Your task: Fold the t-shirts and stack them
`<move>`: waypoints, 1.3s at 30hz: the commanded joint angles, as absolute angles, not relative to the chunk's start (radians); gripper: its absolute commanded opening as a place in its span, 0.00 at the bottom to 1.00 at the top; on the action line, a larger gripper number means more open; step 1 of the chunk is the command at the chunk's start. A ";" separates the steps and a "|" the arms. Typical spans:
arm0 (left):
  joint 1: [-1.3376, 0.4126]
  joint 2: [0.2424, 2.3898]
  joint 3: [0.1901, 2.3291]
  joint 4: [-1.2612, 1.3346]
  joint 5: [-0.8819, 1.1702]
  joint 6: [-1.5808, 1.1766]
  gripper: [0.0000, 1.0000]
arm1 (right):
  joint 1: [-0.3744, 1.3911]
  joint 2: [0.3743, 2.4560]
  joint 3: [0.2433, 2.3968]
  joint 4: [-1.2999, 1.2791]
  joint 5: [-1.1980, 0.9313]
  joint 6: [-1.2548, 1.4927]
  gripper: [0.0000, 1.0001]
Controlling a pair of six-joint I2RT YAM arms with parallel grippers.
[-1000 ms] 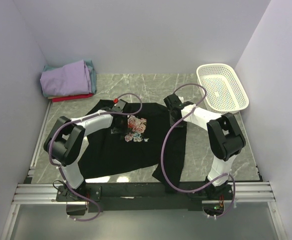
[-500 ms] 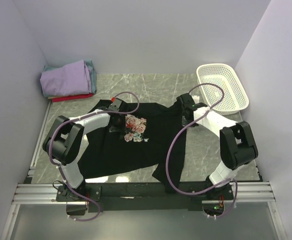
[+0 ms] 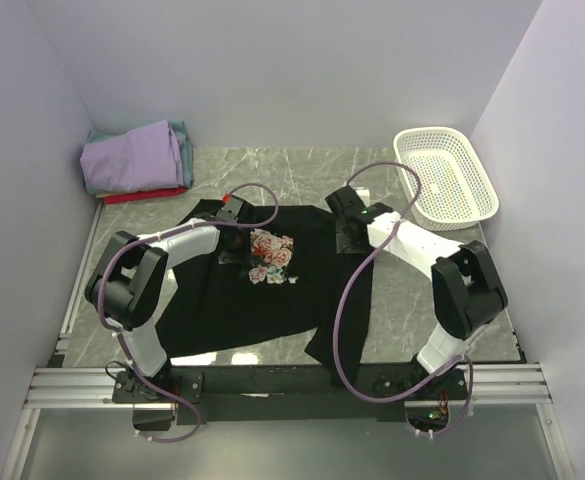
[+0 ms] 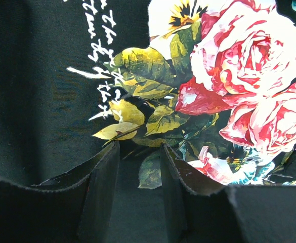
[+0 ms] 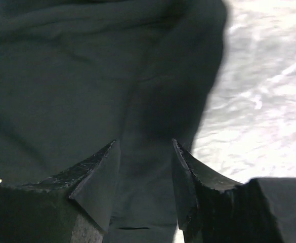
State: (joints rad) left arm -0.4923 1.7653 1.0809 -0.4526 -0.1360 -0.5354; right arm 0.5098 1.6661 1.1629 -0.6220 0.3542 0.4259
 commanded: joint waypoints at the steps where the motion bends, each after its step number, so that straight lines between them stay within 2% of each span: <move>1: -0.488 1.773 1.086 -0.431 -0.121 -0.525 0.44 | 0.568 1.723 1.210 -0.646 0.380 0.466 0.52; 12: -0.488 1.766 1.083 -0.437 -0.129 -0.523 0.44 | 0.607 1.836 1.226 -0.652 0.445 0.499 0.50; 15: -0.486 1.766 1.084 -0.439 -0.129 -0.523 0.44 | 0.609 1.858 1.232 -0.669 0.471 0.503 0.45; 16: -0.485 1.766 1.085 -0.439 -0.127 -0.523 0.44 | 0.611 1.859 1.229 -0.669 0.474 0.500 0.43; 17: -0.485 1.767 1.086 -0.439 -0.126 -0.520 0.44 | 0.609 1.859 1.227 -0.672 0.479 0.503 0.34; 19: -0.486 1.772 1.085 -0.437 -0.121 -0.519 0.44 | 0.612 1.855 1.218 -0.667 0.483 0.506 0.26; 20: -0.486 1.773 1.086 -0.436 -0.118 -0.518 0.44 | 0.611 1.852 1.218 -0.670 0.483 0.508 0.12; 22: -0.486 1.776 1.085 -0.437 -0.117 -0.518 0.43 | 0.611 1.844 1.215 -0.678 0.492 0.514 0.00; 29: -0.486 1.773 1.080 -0.439 -0.123 -0.515 0.43 | 0.595 1.723 1.160 -0.715 0.557 0.552 0.00; 39: -0.485 1.769 1.080 -0.446 -0.132 -0.512 0.43 | 0.404 1.549 1.002 -0.767 0.610 0.621 0.00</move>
State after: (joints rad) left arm -0.4896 1.7653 1.0809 -0.4526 -0.1295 -0.5343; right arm 0.4744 1.5959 1.0512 -0.7216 0.5404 0.5690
